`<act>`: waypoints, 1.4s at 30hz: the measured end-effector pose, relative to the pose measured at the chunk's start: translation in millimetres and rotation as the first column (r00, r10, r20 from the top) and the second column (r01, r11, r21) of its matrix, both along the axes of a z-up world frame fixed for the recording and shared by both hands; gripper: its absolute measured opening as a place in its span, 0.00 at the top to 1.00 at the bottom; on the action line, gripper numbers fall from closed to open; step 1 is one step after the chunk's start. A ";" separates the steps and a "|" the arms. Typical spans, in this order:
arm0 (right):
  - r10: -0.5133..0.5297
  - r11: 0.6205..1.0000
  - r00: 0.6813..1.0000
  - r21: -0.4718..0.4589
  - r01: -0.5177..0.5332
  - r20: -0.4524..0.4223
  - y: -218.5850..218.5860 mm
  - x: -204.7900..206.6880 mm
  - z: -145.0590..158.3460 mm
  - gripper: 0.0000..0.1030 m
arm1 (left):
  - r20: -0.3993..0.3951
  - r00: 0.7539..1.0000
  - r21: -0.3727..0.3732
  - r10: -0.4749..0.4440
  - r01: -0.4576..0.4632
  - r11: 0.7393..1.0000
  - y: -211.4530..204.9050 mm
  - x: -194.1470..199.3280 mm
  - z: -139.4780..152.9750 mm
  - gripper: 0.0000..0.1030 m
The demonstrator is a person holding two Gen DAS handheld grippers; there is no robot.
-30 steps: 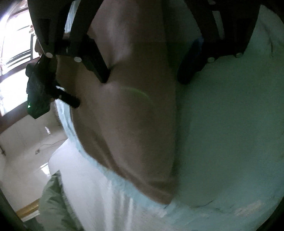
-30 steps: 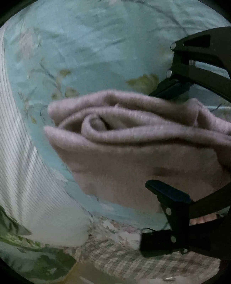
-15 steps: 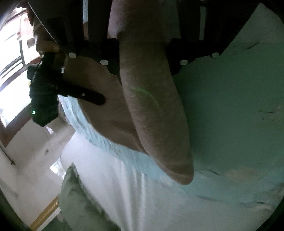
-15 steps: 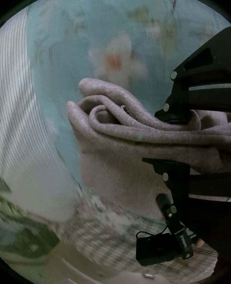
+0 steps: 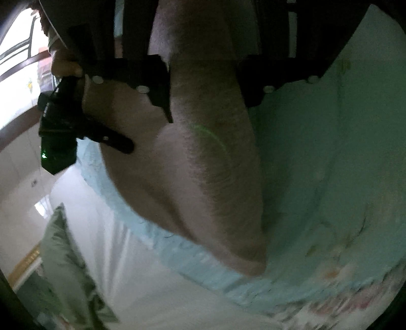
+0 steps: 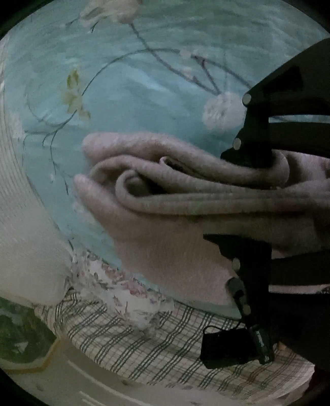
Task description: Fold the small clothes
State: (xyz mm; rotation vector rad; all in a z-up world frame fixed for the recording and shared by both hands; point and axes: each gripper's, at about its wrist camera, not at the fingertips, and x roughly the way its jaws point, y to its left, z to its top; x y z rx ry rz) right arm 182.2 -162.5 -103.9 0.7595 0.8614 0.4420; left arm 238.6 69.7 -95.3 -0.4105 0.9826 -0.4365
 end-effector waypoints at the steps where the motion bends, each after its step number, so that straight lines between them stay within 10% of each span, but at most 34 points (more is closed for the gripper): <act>1: -0.006 1.000 1.000 -0.009 0.006 -0.001 -0.6 -0.4 1.8 0.54 | -0.002 1.000 -0.007 0.007 -0.007 1.000 1.0 0.5 -1.9 0.48; 13: -0.046 0.981 0.985 -0.180 0.076 0.165 -8.2 -14.9 79.3 0.56 | 0.174 0.983 0.097 0.065 -0.083 0.992 31.7 -43.4 41.6 0.44; 20: -0.060 0.980 0.997 -0.187 0.067 0.042 -0.9 12.4 48.4 0.64 | 0.209 0.977 0.103 -0.046 0.025 0.994 10.6 -59.5 46.6 0.53; 34: -0.105 0.985 0.993 -0.129 0.112 0.055 -9.2 3.2 36.0 0.64 | 0.240 0.965 0.020 -0.102 0.101 0.995 13.9 -67.7 45.0 0.60; 42: -0.075 0.992 0.996 -0.103 0.079 0.038 -1.5 12.3 25.6 0.70 | 0.201 0.967 0.096 -0.159 0.142 0.985 -3.5 -62.9 29.9 0.60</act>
